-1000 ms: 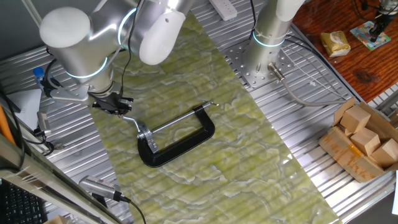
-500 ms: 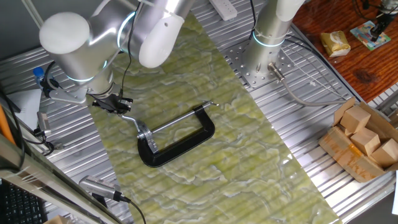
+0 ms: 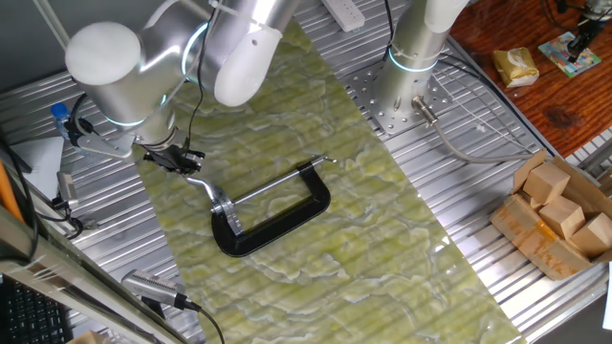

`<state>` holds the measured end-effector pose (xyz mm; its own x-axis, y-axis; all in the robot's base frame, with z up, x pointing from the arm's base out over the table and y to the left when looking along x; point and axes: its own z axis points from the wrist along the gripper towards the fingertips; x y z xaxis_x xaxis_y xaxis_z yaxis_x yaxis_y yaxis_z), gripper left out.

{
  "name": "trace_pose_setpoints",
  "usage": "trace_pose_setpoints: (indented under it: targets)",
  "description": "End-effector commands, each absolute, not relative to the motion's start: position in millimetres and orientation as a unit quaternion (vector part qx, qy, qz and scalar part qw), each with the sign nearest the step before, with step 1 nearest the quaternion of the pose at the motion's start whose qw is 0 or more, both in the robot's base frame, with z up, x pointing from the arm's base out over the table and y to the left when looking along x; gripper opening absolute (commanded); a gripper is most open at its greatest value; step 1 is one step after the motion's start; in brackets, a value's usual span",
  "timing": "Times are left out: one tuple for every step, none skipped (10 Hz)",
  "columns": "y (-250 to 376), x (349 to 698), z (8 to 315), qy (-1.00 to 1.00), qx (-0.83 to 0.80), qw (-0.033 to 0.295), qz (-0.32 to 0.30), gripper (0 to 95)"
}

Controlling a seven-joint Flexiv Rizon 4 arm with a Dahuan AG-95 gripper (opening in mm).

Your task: Push down the lever

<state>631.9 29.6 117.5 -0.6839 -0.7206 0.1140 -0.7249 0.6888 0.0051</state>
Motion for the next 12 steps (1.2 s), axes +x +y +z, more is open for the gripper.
trace_pose_setpoints:
  targets:
    - [26.8, 632.0, 112.0, -0.920, 0.387, 0.052, 0.021, 0.0]
    - [25.9, 632.2, 107.0, -0.922, 0.383, 0.052, 0.022, 0.0]
    - [25.7, 632.4, 104.0, -0.923, 0.381, 0.051, 0.022, 0.0]
    - [25.5, 632.7, 99.8, -0.923, 0.380, 0.051, 0.023, 0.0]
    - [25.4, 632.8, 97.4, -0.924, 0.379, 0.050, 0.023, 0.0]
    - [25.4, 633.1, 93.7, -0.924, 0.378, 0.049, 0.023, 0.0]
    - [25.5, 633.3, 89.9, -0.926, 0.374, 0.048, 0.023, 0.0]
    - [25.8, 633.1, 88.1, -0.928, 0.368, 0.048, 0.023, 0.0]
    - [25.8, 633.2, 88.0, -0.931, 0.361, 0.049, 0.024, 0.0]
    - [25.8, 633.1, 88.0, -0.935, 0.350, 0.049, 0.022, 0.0]
    - [25.6, 632.3, 87.4, -0.937, 0.345, 0.049, 0.023, 0.0]
    - [25.5, 631.9, 87.1, -0.937, 0.345, 0.049, 0.023, 0.0]
